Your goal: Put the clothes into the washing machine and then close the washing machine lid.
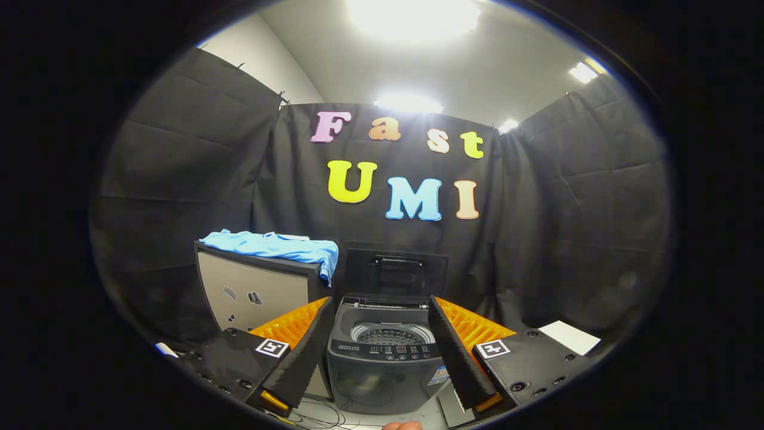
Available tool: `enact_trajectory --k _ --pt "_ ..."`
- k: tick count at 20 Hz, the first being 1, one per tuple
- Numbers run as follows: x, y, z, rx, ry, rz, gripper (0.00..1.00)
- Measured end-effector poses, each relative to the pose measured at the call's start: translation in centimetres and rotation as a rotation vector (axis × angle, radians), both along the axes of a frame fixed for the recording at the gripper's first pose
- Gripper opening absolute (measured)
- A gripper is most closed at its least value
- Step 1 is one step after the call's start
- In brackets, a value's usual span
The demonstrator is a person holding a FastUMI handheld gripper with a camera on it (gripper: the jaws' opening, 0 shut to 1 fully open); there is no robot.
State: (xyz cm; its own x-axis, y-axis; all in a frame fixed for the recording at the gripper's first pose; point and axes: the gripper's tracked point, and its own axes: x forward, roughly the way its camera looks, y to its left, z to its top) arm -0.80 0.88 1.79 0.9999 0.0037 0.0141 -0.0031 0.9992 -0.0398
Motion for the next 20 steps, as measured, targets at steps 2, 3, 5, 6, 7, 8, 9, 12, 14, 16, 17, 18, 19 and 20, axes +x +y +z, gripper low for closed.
enact_trajectory --k 2,3,5,6,7,8,9,12,14,16,17,18,19,20 --pt "0.7 0.5 0.9 -0.013 -0.009 0.02 0.98" --pt "1.1 0.9 1.3 -0.025 -0.012 0.031 0.98" --pt "2.0 1.7 2.8 -0.053 -0.019 0.067 0.98" --pt "2.6 2.0 3.9 -0.066 -0.023 0.082 0.98" --pt "3.2 2.1 4.9 -0.083 -0.027 0.099 0.98" --pt "3.8 2.4 6.1 -0.094 -0.026 0.118 0.98" --pt "4.3 3.2 7.3 -0.104 -0.032 0.156 0.98" --pt "6.0 4.6 10.9 -0.093 -0.033 0.231 0.98" --pt "7.1 5.3 12.4 -0.038 0.007 0.27 0.98" --pt "8.3 5.7 13.8 0.006 0.05 0.303 0.98" --pt "8.9 5.5 14.9 0.026 0.063 0.31 0.98" --pt "9.3 5.6 15.2 0.044 0.098 0.322 0.98" --pt "9.9 6.1 15.0 0.064 0.143 0.338 0.98" --pt "10.4 6.6 14.9 0.089 0.184 0.351 0.98"
